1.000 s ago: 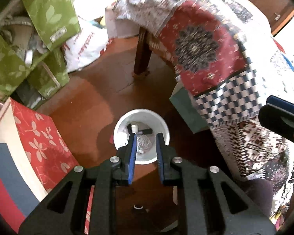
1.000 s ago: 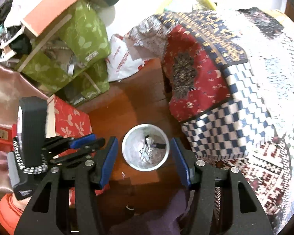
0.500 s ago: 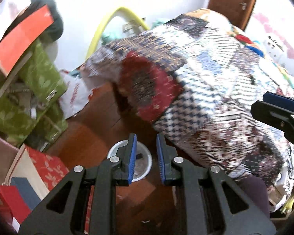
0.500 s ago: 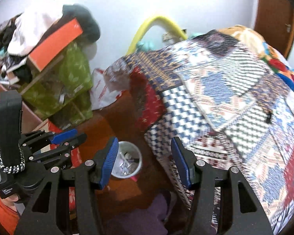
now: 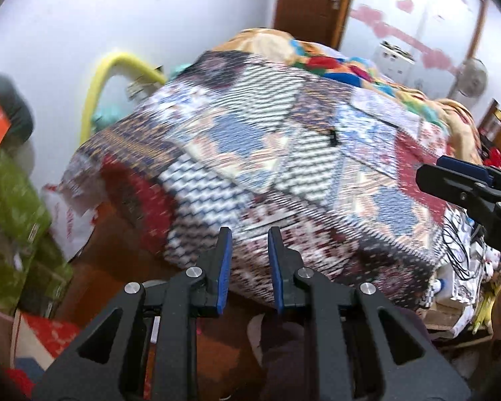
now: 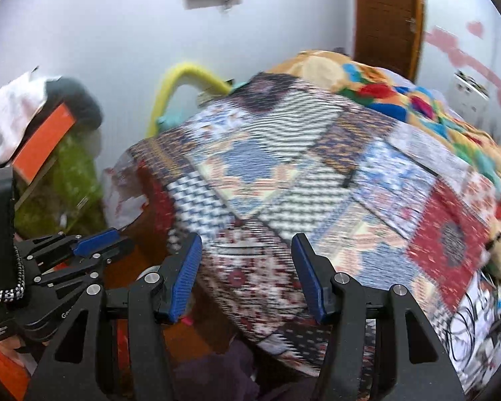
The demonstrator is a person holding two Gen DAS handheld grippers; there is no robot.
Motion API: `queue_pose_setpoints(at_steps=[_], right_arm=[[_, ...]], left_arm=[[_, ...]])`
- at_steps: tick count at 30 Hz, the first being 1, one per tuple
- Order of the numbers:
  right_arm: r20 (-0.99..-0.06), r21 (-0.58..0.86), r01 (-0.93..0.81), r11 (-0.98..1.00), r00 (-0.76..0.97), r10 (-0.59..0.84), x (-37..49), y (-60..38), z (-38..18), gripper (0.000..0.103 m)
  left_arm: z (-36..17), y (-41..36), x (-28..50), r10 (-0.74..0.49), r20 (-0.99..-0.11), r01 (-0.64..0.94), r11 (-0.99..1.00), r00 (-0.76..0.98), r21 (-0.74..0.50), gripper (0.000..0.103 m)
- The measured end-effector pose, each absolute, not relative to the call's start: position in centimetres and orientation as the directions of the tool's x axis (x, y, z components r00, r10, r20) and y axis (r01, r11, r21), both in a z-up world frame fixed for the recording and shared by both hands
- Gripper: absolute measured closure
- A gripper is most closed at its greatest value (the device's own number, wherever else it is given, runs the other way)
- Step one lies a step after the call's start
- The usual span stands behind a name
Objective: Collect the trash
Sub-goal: 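Move both open grippers back over the quilt toward the remaining items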
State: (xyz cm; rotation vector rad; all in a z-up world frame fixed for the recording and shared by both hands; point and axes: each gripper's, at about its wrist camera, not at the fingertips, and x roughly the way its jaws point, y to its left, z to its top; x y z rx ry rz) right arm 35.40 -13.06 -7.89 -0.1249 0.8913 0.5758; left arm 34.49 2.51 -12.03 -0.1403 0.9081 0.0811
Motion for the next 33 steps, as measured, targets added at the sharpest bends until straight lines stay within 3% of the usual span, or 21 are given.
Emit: queue_pose_setpoints(at_steps=[7, 16, 21, 25, 33], right_arm=[[-0.770, 0.129, -0.391, 0.911, 0.540, 0.341, 38.5, -20.4, -8.1, 0.051], [-0.801, 0.133, -0.249, 0.959, 0.543, 0.253, 43.5, -27.6, -11.1, 0.051], [-0.824, 0.162, -0.206, 0.965, 0.510, 0.247, 46.7, -29.6, -14.1, 0.051], [-0.840, 0.190, -0.183, 0.965, 0.478, 0.256, 49.9, -30.2, -17.0, 0.051], [-0.851, 0.151, -0.177, 0.972, 0.477, 0.219, 55.5, -29.6, -21.6, 0.051]], left_arm=[[-11.6, -3.9, 39.5, -0.067, -0.780, -0.006, 0.996, 0.622, -0.090, 0.074], [-13.8, -9.1, 46.9, -0.150, -0.796, 0.077, 0.989, 0.586, -0.129, 0.071], [-16.0, -10.5, 51.2, -0.168, -0.812, 0.104, 0.986, 0.559, -0.132, 0.070], [-17.9, -10.6, 54.7, -0.180, -0.815, 0.102, 0.984, 0.551, -0.149, 0.063], [-22.3, -11.0, 62.1, -0.192, -0.831, 0.113, 0.981, 0.522, -0.155, 0.063]])
